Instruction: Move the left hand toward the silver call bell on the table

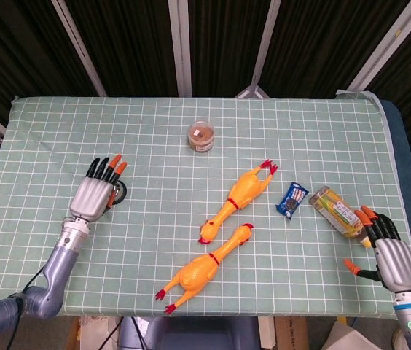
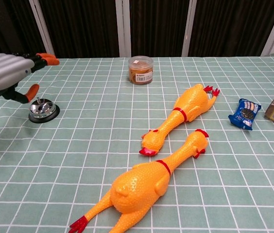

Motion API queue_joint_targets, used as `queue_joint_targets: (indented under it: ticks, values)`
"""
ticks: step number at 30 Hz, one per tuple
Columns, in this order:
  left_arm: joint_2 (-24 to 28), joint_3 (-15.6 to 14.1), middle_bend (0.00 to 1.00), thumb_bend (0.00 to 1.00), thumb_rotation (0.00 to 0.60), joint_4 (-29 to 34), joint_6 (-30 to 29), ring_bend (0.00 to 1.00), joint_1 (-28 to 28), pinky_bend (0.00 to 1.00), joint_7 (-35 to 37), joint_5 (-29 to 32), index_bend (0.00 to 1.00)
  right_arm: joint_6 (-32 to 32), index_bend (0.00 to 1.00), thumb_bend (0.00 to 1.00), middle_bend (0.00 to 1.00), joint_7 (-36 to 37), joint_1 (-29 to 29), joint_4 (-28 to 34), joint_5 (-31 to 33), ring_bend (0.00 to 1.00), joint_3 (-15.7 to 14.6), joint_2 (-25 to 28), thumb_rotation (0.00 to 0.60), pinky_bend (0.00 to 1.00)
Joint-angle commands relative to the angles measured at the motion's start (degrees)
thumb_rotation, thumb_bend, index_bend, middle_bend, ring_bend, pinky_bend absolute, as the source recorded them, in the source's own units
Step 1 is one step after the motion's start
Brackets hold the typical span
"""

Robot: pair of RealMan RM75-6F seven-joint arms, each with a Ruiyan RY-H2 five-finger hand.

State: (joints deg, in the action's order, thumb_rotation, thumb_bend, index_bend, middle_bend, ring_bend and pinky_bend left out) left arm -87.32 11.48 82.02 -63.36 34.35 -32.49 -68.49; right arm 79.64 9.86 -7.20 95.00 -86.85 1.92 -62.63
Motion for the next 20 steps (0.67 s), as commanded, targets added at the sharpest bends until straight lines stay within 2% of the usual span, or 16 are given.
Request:
queue_joint_targets:
  ticks: [1,3,6,13,20]
  values:
    - [3.77,-0.40,0.00,0.61,0.600,5.36,-3.54,0.00,-1.60,0.00,1.01,-2.10,0.00,-0.16,0.00,0.25,0.00,0.25,-0.01,0.10,0.04,0.00,-0.07,0.14,0.600,0.00]
    - [5.45,-1.71,0.00,0.42,0.600,7.60,-5.33,0.00,-3.31,0.00,1.64,-3.10,0.00,-0.16,0.00,0.25,0.00,0.29,-0.02,0.06,-0.07,0.00,-0.11,0.19,0.600,0.00]
    - [8.22,-4.71,0.00,0.25,0.600,10.91,-8.92,0.00,-7.26,0.00,3.02,-4.45,0.00,-0.22,0.00,0.25,0.00,-0.12,-0.09,-0.09,-0.24,0.00,-0.17,0.21,0.600,0.00]
    - [16.41,-13.07,0.00,0.14,0.600,17.32,-16.77,0.00,-16.96,0.00,6.63,-8.20,0.00,-0.49,0.00,0.25,0.00,-1.81,-0.16,0.17,-0.27,0.00,-0.38,0.09,0.600,0.00]
    - [21.07,-16.62,0.00,0.13,0.600,17.76,-22.70,0.00,-22.49,0.00,12.16,-12.40,0.00,-1.03,0.00,0.25,0.00,-2.89,-0.23,0.65,0.28,0.00,-0.44,0.13,0.600,0.00]
